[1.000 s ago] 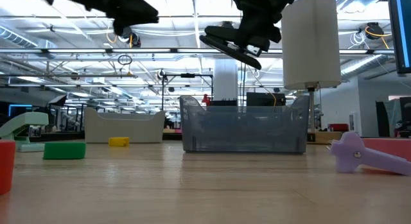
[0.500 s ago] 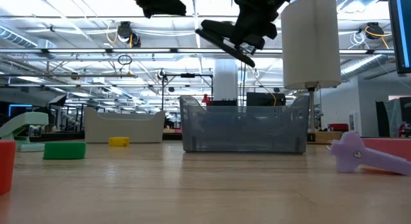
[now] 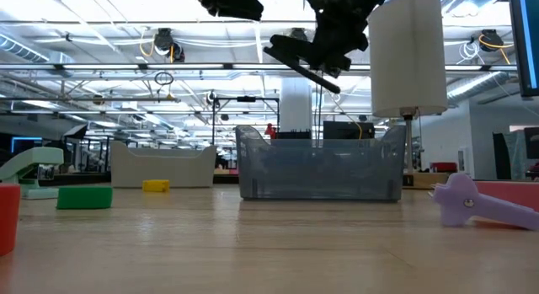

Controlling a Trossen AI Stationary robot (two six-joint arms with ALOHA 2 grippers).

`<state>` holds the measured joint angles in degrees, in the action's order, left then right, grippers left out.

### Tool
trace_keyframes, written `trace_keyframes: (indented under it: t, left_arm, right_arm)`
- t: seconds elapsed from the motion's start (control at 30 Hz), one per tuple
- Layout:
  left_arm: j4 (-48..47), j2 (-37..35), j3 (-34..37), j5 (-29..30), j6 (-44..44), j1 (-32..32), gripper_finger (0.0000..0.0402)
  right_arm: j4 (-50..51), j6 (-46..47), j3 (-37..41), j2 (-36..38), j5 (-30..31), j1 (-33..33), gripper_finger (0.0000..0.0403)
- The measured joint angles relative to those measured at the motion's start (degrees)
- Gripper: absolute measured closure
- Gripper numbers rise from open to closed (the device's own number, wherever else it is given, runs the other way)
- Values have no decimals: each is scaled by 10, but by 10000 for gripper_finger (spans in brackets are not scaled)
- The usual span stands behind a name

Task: Pick and place Stapler, Stapler remover, tape
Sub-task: Put the black stapler into the gray bin

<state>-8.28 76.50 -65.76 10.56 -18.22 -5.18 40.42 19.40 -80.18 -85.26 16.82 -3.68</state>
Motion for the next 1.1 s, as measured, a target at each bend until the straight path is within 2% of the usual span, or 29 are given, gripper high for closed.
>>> trace_keyframes:
  t: [0.13, 0.37, 0.7, 1.1]
  left_arm:
    - [-16, 24, -13, 8, -36, 10, 162]
    - [-72, 74, -51, 60, -99, 17, 160]
    - [-100, 121, -91, 61, -136, 17, 160]
    - [-127, 142, -91, 56, -144, 16, 160]
  right_arm:
    - [1, -7, 1, -20, -4, -1, 274]
    - [-9, -20, 1, -45, -6, -1, 274]
    - [-15, -23, 0, -49, -36, -1, 274]
    - [-25, -19, 1, -50, -82, 0, 274]
